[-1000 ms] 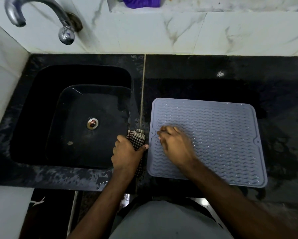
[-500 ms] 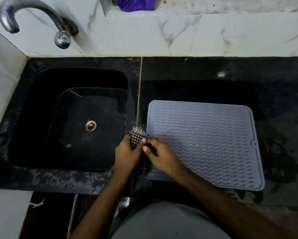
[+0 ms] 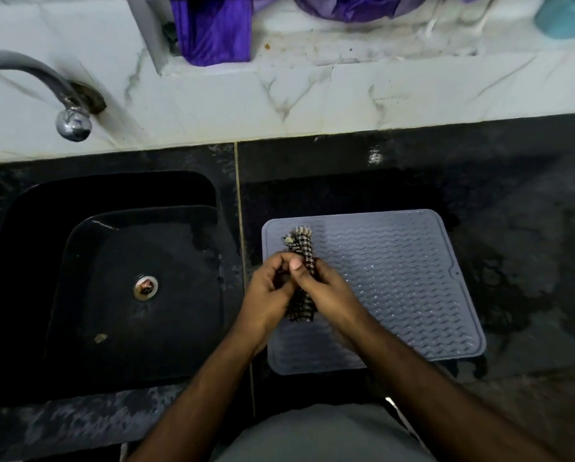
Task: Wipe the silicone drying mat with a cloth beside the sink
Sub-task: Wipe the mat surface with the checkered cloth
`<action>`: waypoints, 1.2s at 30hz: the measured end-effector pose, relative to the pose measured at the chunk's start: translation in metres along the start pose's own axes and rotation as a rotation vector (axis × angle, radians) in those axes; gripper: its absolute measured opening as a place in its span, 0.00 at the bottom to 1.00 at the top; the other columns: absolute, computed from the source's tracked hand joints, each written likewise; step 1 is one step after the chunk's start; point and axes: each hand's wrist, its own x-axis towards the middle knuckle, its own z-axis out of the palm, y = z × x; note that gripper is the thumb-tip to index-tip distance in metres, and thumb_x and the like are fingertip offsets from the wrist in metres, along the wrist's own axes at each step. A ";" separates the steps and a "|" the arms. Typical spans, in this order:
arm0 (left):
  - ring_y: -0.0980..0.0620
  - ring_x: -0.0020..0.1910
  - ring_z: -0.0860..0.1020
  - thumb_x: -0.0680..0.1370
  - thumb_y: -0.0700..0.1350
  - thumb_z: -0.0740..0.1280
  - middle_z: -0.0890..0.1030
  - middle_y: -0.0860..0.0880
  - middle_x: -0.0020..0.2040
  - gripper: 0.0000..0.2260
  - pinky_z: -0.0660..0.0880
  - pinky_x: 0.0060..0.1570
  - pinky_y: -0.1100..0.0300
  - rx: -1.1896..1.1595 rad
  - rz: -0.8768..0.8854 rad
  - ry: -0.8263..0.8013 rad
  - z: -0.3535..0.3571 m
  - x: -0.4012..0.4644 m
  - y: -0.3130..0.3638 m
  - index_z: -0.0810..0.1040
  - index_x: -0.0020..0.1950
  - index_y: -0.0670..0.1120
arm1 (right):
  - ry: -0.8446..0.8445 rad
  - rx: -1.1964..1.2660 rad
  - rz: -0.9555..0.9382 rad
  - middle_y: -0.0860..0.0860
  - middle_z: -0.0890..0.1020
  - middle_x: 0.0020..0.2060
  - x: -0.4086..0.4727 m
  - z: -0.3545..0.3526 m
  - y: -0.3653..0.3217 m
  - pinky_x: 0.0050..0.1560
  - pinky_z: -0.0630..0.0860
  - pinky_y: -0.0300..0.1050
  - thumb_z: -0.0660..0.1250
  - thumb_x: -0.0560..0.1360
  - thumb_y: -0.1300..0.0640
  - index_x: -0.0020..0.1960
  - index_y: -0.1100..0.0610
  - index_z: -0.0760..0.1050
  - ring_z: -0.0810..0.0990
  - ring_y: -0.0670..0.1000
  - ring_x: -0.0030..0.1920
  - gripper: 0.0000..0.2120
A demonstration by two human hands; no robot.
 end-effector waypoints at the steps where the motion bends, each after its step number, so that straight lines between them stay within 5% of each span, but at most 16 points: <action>1: 0.49 0.57 0.83 0.80 0.30 0.65 0.85 0.44 0.55 0.12 0.78 0.59 0.56 0.025 0.030 -0.035 -0.002 0.000 0.000 0.80 0.60 0.40 | 0.022 0.031 0.006 0.49 0.85 0.52 -0.002 0.002 -0.001 0.61 0.77 0.48 0.68 0.76 0.42 0.59 0.52 0.79 0.83 0.46 0.55 0.17; 4: 0.48 0.57 0.83 0.78 0.28 0.66 0.85 0.46 0.56 0.17 0.79 0.59 0.58 0.035 0.079 -0.105 -0.010 0.000 -0.001 0.80 0.63 0.43 | 0.056 0.114 0.010 0.51 0.86 0.52 -0.007 0.004 -0.006 0.57 0.78 0.44 0.65 0.80 0.51 0.61 0.54 0.79 0.83 0.48 0.55 0.12; 6: 0.47 0.55 0.83 0.78 0.30 0.68 0.85 0.45 0.55 0.16 0.79 0.57 0.59 0.001 0.081 -0.075 -0.014 0.002 0.002 0.80 0.63 0.44 | 0.059 0.178 0.047 0.52 0.85 0.53 -0.009 0.003 -0.007 0.59 0.79 0.50 0.62 0.82 0.51 0.62 0.55 0.79 0.83 0.51 0.56 0.13; 9: 0.52 0.51 0.83 0.78 0.30 0.68 0.84 0.45 0.51 0.14 0.79 0.51 0.61 -0.069 0.034 0.110 -0.018 0.011 0.007 0.78 0.61 0.44 | 0.096 0.289 0.132 0.55 0.85 0.54 -0.008 0.001 -0.006 0.59 0.78 0.58 0.60 0.83 0.50 0.63 0.57 0.78 0.84 0.55 0.55 0.15; 14: 0.47 0.53 0.82 0.79 0.37 0.66 0.82 0.47 0.54 0.13 0.80 0.54 0.49 0.119 -0.133 0.401 -0.025 0.028 -0.004 0.75 0.62 0.46 | 0.145 0.207 0.139 0.49 0.86 0.49 -0.002 -0.013 -0.010 0.57 0.80 0.56 0.61 0.82 0.53 0.55 0.50 0.79 0.85 0.50 0.51 0.08; 18: 0.60 0.54 0.79 0.83 0.46 0.65 0.81 0.53 0.58 0.12 0.74 0.48 0.64 0.178 -0.070 0.303 -0.008 0.028 -0.003 0.74 0.66 0.52 | 0.031 0.011 0.086 0.52 0.86 0.48 0.004 -0.026 -0.024 0.55 0.80 0.59 0.62 0.82 0.58 0.55 0.54 0.80 0.85 0.53 0.49 0.09; 23: 0.45 0.54 0.85 0.77 0.66 0.64 0.86 0.45 0.56 0.26 0.81 0.54 0.50 -0.260 -0.441 0.111 0.010 0.040 0.005 0.81 0.63 0.47 | -0.157 0.022 0.106 0.53 0.86 0.49 0.008 -0.038 -0.035 0.54 0.81 0.55 0.63 0.80 0.62 0.58 0.55 0.79 0.85 0.53 0.50 0.10; 25: 0.43 0.55 0.85 0.76 0.64 0.67 0.86 0.44 0.55 0.26 0.79 0.60 0.42 -0.302 -0.403 0.096 0.012 0.040 -0.002 0.82 0.62 0.46 | -0.032 -0.171 0.014 0.50 0.86 0.49 0.018 -0.043 -0.027 0.54 0.81 0.55 0.66 0.79 0.54 0.58 0.53 0.79 0.85 0.50 0.49 0.09; 29: 0.52 0.53 0.84 0.79 0.61 0.68 0.85 0.51 0.53 0.14 0.79 0.59 0.43 0.073 -0.181 0.221 0.018 0.047 -0.011 0.77 0.58 0.54 | 0.024 -0.598 -0.112 0.47 0.83 0.51 0.037 -0.054 -0.007 0.53 0.80 0.48 0.68 0.77 0.46 0.63 0.53 0.73 0.82 0.48 0.51 0.18; 33: 0.57 0.52 0.80 0.84 0.48 0.63 0.80 0.53 0.52 0.08 0.77 0.55 0.61 0.117 -0.086 0.275 0.015 0.064 -0.009 0.71 0.60 0.47 | 0.063 -0.635 -0.248 0.49 0.78 0.62 0.049 -0.047 -0.004 0.59 0.75 0.42 0.66 0.79 0.52 0.75 0.48 0.58 0.78 0.48 0.59 0.28; 36: 0.59 0.59 0.78 0.81 0.41 0.68 0.77 0.51 0.61 0.19 0.74 0.58 0.65 0.290 0.032 0.290 0.002 0.078 -0.013 0.67 0.70 0.46 | 0.093 -0.690 -0.422 0.50 0.69 0.70 0.066 -0.038 -0.007 0.61 0.73 0.44 0.63 0.79 0.55 0.79 0.42 0.49 0.73 0.48 0.63 0.35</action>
